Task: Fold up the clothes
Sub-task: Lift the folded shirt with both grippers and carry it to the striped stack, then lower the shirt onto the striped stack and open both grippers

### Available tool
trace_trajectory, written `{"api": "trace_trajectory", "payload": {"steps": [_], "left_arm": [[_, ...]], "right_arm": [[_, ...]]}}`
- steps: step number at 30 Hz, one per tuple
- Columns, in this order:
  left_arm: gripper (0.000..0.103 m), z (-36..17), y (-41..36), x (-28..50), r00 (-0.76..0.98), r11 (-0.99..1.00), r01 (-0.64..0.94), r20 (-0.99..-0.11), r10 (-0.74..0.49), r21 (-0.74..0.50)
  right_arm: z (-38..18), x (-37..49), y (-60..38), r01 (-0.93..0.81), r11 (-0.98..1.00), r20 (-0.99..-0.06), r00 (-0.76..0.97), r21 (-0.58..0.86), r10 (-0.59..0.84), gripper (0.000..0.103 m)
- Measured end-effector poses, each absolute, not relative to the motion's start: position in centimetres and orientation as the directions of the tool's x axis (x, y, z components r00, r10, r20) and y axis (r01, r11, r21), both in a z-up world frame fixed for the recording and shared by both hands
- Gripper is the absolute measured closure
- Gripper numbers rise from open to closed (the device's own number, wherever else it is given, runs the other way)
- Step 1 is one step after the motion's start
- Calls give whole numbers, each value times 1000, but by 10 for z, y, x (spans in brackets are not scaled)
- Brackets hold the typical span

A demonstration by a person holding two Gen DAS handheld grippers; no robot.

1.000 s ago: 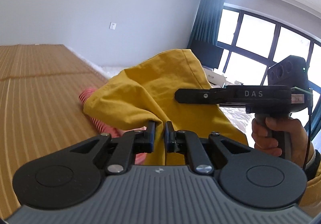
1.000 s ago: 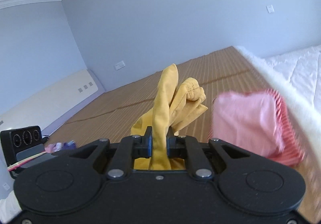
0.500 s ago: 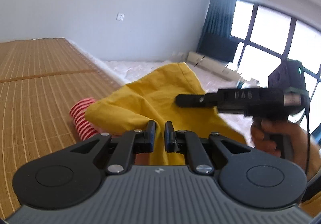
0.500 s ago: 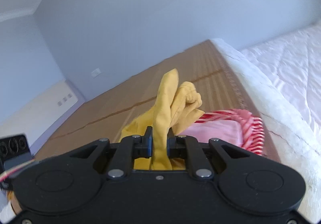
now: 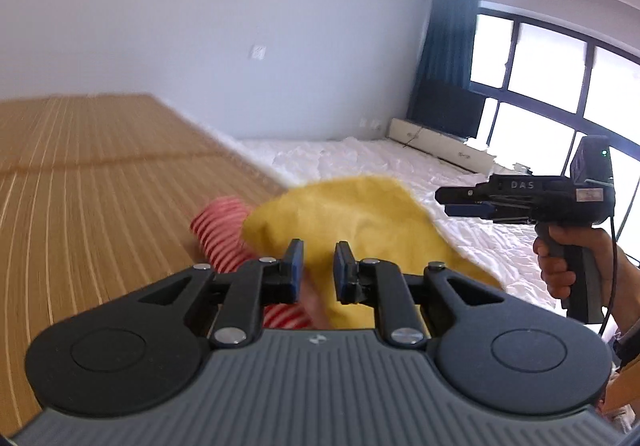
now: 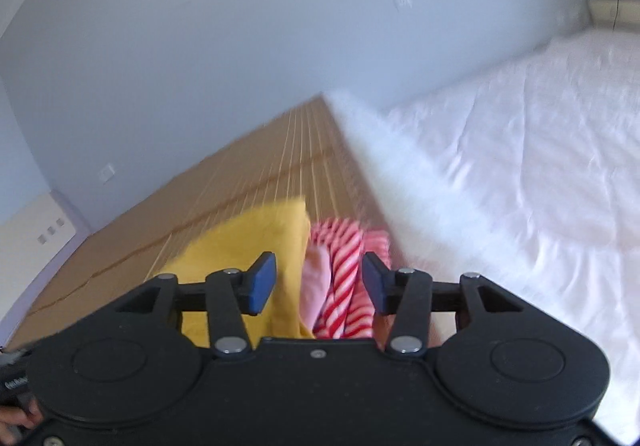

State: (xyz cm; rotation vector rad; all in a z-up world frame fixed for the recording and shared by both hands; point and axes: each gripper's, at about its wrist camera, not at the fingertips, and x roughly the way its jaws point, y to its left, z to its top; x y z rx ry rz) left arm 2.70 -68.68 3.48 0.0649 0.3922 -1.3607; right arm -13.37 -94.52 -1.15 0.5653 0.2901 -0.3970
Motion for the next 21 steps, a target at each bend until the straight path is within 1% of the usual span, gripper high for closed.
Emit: {"api": "trace_trajectory", "payload": {"steps": [1, 2, 3, 4, 5, 7, 8, 10, 13, 15, 18, 19, 21], "left_arm": [[73, 40, -691, 25, 144, 202, 965, -308, -940, -167], [71, 42, -700, 22, 132, 186, 971, -320, -938, -147], [71, 41, -709, 19, 128, 179, 976, -342, -931, -125], [71, 38, -718, 18, 138, 187, 977, -367, -920, -101], [71, 34, -726, 21, 158, 202, 976, -384, -910, -79], [71, 29, -739, 29, 210, 247, 968, -395, -895, -45], [71, 26, -744, 36, 245, 279, 960, -386, -889, -35], [71, 21, -749, 52, 273, 314, 948, -388, -880, -45], [71, 5, -760, 71, 267, 313, 949, -420, -867, -42], [68, -4, -766, 78, 286, 330, 944, -430, -856, -28], [65, -2, -762, 79, 315, 362, 932, -406, -858, -40], [62, 0, -759, 80, 327, 373, 927, -402, -855, -39], [62, 5, -753, 82, 338, 380, 924, -392, -856, -34]], "right_arm": [[-5, -139, -941, 422, 783, -344, 895, 456, -282, 56], [0, -137, -937, 380, 796, -326, 913, 470, -244, 57], [4, -134, -934, 337, 808, -307, 930, 483, -205, 64], [9, -131, -930, 294, 817, -287, 944, 496, -165, 81], [7, -122, -929, 298, 826, -300, 940, 478, -165, 89], [3, -102, -927, 304, 843, -325, 931, 443, -166, 90], [1, -92, -926, 307, 851, -337, 927, 425, -166, 90], [-13, -74, -936, 362, 840, -387, 900, 405, -201, 90], [-39, -54, -961, 418, 794, -450, 868, 440, -208, 90], [-49, -46, -971, 446, 768, -451, 862, 459, -232, 90], [-66, -43, -977, 449, 729, -445, 868, 516, -219, 90], [-65, -47, -978, 443, 732, -436, 873, 517, -220, 90], [-63, -57, -979, 432, 739, -418, 881, 517, -223, 89]]}}
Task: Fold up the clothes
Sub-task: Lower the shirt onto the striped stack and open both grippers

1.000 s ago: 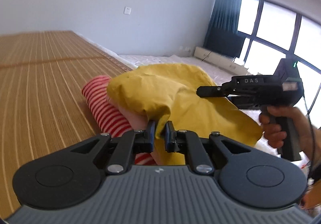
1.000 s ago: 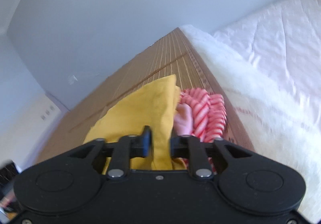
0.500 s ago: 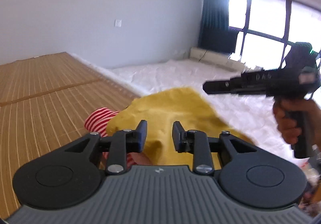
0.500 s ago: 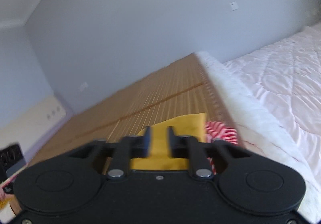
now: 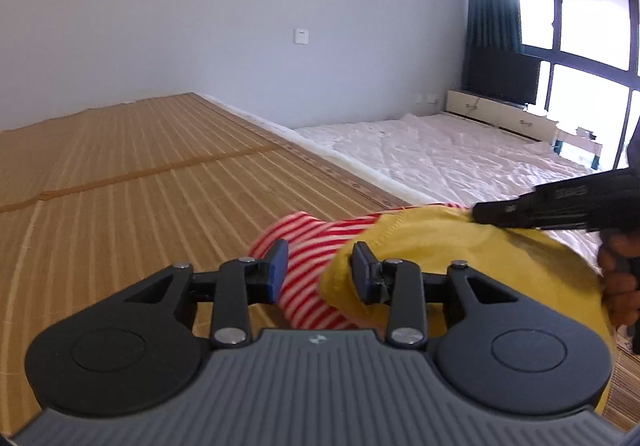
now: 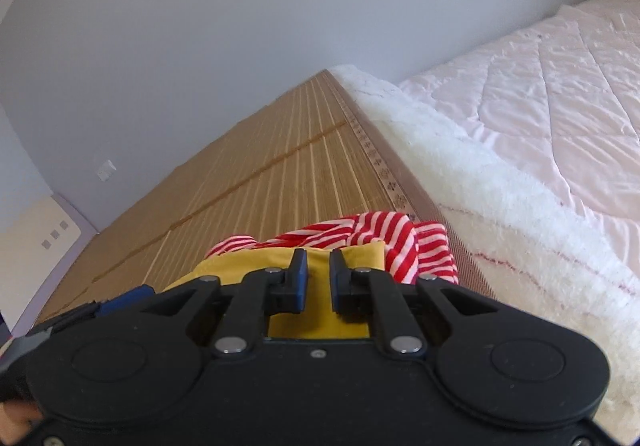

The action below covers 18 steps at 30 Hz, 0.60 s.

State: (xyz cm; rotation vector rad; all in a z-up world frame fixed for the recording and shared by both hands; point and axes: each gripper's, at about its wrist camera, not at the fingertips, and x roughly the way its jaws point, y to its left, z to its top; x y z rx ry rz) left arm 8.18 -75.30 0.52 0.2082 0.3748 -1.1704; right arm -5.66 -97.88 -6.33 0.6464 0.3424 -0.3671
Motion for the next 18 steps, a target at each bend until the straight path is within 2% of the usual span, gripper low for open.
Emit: {"api": "trace_trajectory", "payload": {"steps": [2, 3, 5, 7, 8, 9, 10, 12, 15, 18], "left_arm": [[62, 14, -741, 81, 326, 360, 932, -368, -871, -27], [62, 20, -735, 80, 317, 348, 937, -358, -878, -22], [62, 31, -725, 79, 289, 316, 949, -354, -889, -21], [62, 38, -716, 81, 247, 289, 956, -376, -893, -57], [62, 39, -713, 85, 209, 273, 955, -390, -897, -117], [62, 40, -710, 88, 170, 258, 950, -402, -900, -176], [62, 40, -704, 91, 123, 235, 943, -411, -904, -237], [62, 40, -688, 94, 17, 177, 920, -415, -910, -351], [62, 33, -672, 101, -44, 151, 891, -412, -910, -427], [62, 21, -674, 109, -148, 103, 845, -413, -899, -525]], "right_arm": [[-47, -70, -975, 431, 746, -408, 883, 508, -233, 85], [-39, -77, -971, 439, 746, -415, 878, 501, -238, 78], [-19, -88, -957, 419, 771, -417, 882, 480, -220, 75], [-1, -101, -930, 363, 817, -402, 898, 447, -179, 63], [5, -105, -913, 343, 847, -402, 899, 406, -172, 58], [10, -109, -897, 323, 874, -402, 900, 364, -165, 46], [13, -108, -876, 310, 899, -413, 896, 310, -166, 39], [10, -101, -837, 315, 928, -444, 873, 199, -201, 37], [-6, -85, -790, 348, 936, -469, 835, 48, -287, 35], [-31, -66, -758, 397, 917, -458, 809, -34, -367, 35]]}}
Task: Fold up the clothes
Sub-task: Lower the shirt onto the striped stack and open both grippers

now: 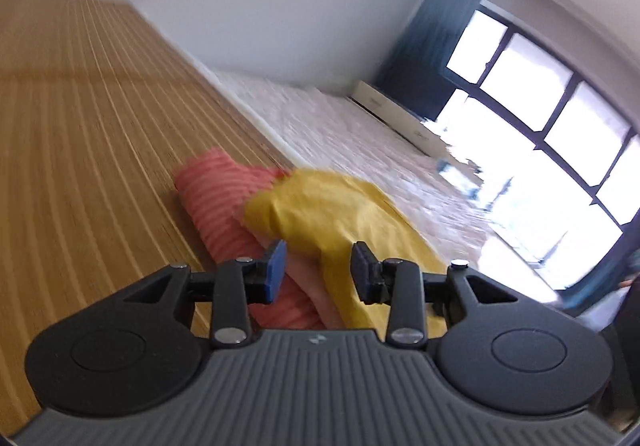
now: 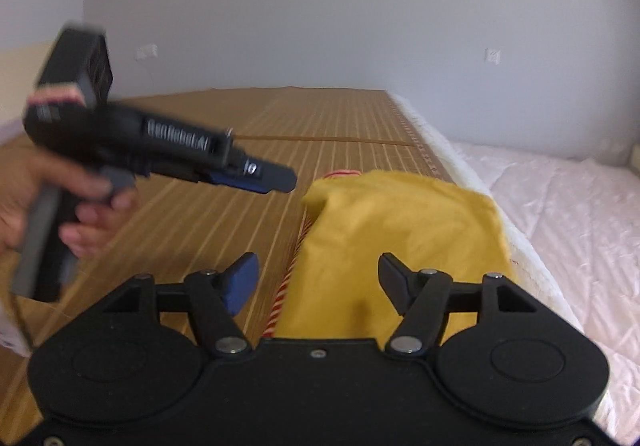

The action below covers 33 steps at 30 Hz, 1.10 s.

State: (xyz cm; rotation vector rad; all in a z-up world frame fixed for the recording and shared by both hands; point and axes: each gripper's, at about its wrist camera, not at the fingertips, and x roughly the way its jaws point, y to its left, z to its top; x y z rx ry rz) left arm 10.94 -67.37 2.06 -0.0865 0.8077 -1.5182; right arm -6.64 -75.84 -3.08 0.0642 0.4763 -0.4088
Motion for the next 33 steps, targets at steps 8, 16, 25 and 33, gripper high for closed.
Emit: {"api": "trace_trajectory", "payload": {"steps": [8, 16, 25, 33], "left_arm": [[61, -9, -710, 121, -185, 84, 743, -326, -927, -663], [88, -24, -734, 140, -101, 154, 721, -322, -941, -676], [97, -23, -743, 147, -19, 188, 742, -300, -954, -643], [89, 18, -695, 112, 171, 291, 892, -338, -925, -347]], "right_arm": [[-81, -24, -721, 482, 802, -443, 669, -352, -597, 77], [-76, -42, -723, 463, 812, -441, 684, -355, -582, 93], [-79, -37, -731, 478, 821, -457, 682, -313, -571, 93], [-48, -63, -735, 459, 861, -440, 742, -217, -506, 64]]}}
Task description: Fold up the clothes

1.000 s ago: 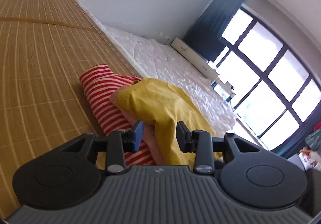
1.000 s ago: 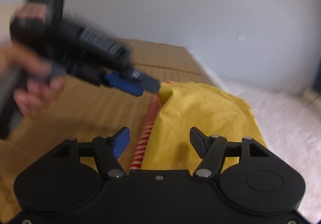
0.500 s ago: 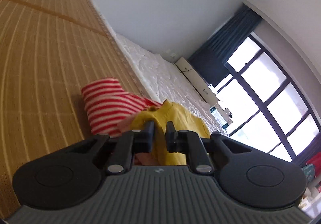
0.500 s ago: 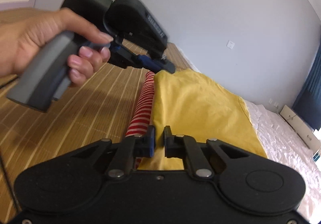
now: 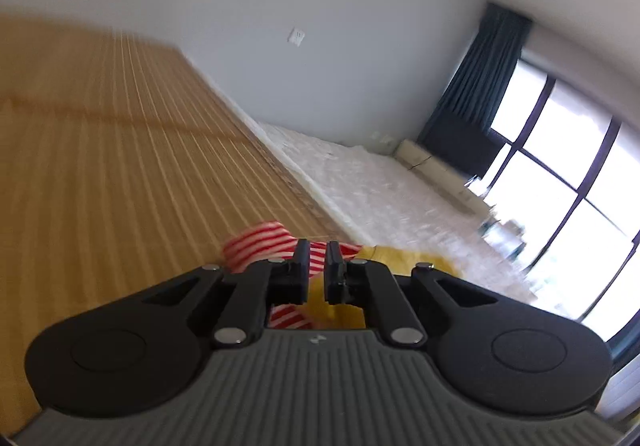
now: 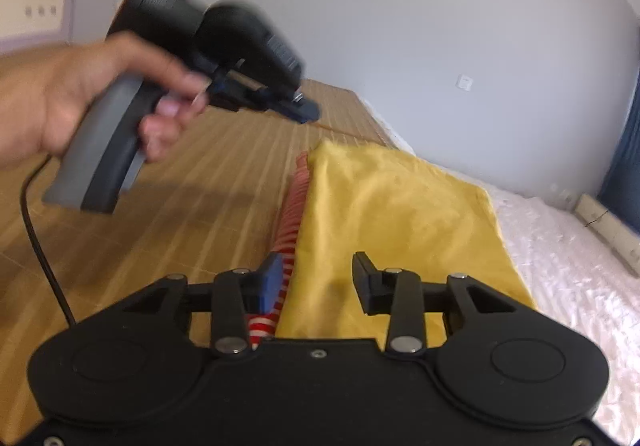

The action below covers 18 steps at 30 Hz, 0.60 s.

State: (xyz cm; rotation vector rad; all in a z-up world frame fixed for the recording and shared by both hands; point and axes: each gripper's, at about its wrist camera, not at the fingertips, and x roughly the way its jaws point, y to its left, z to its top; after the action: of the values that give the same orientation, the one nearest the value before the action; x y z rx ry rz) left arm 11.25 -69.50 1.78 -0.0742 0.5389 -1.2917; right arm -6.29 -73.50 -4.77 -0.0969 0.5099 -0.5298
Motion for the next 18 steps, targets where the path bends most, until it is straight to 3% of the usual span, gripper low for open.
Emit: {"api": "trace_trajectory", "payload": {"steps": [2, 4, 9, 13, 15, 18], "left_arm": [[61, 27, -681, 83, 197, 286, 928, -339, -920, -237], [54, 33, -669, 51, 166, 237, 958, -357, -919, -164], [49, 23, -655, -24, 148, 199, 977, -433, -889, -74], [49, -4, -649, -63, 109, 162, 985, -491, -864, -67], [49, -16, -651, -72, 126, 173, 984, -498, -858, -49], [49, -25, -655, -76, 174, 206, 979, -490, -854, -10]], "right_arm": [[-28, -84, -745, 455, 886, -426, 788, -87, -446, 59], [-10, -112, -765, 454, 890, -409, 820, 41, -400, 50], [0, -173, -815, 435, 853, -369, 872, 289, -320, 45], [-16, -183, -851, 553, 796, -447, 794, 246, -413, 47], [-23, -191, -868, 527, 782, -442, 820, 333, -365, 49], [-43, -205, -882, 356, 765, -336, 922, 536, -194, 49]]}}
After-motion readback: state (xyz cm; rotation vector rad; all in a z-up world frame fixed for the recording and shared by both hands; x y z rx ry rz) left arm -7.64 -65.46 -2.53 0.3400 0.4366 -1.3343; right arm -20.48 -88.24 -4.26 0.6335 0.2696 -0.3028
